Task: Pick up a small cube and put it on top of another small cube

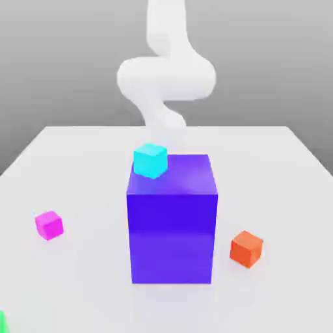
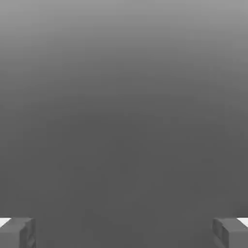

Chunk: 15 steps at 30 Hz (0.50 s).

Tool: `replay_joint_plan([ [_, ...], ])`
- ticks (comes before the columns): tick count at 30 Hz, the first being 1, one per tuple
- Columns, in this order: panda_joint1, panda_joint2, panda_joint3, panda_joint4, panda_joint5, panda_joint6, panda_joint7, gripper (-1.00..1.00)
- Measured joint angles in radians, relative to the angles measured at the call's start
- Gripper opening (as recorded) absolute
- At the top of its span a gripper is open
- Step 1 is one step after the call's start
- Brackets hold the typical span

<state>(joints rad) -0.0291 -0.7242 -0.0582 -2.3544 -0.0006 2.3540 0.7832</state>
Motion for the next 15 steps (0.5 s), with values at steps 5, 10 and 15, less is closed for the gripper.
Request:
replay_joint_plan([
  [5, -0.075, 0.181, -0.13, -0.121, 0.007, 0.125, -0.045, 0.0],
  [10, -0.152, 0.36, -0.257, -0.24, 0.017, 0.249, -0.091, 0.0],
  [15, -0.242, 0.561, -0.387, -0.366, 0.037, 0.383, -0.148, 0.0],
])
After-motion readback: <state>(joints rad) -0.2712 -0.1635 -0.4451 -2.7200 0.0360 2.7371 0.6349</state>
